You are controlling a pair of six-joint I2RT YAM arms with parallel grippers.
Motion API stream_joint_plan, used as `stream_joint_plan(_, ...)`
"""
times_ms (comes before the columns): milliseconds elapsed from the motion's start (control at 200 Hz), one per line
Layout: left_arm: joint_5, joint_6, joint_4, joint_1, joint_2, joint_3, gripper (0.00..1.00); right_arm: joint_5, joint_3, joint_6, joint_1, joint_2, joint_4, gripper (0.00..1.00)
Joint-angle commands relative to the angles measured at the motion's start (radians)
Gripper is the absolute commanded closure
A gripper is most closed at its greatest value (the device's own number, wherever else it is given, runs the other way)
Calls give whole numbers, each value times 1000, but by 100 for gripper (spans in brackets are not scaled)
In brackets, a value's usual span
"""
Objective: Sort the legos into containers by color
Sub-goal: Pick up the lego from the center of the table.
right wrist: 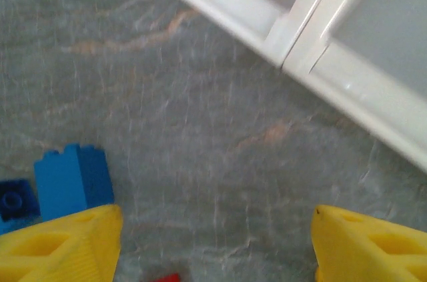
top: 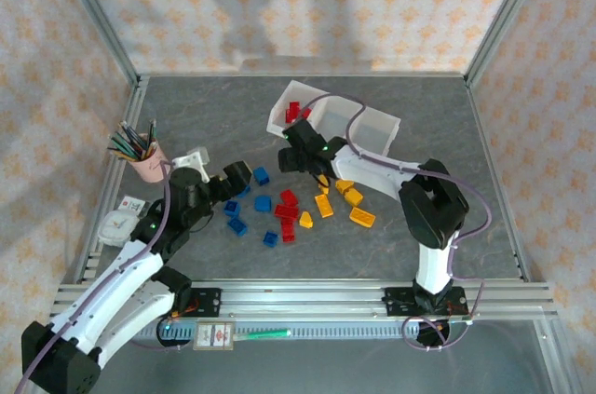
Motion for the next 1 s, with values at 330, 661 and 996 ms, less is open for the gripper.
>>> stream_joint_plan(330,-50,-42,-121,10,-157,-80,1,56,-77,59,130,14,-21,21)
stream_joint_plan(661,-48,-53,-105,10,-136,-92,1,49,-18,32,145,100,-43,27)
stream_joint_plan(996,-47,-59,-82,11,-133,-102,1,69,-7,34,147,153,-43,42)
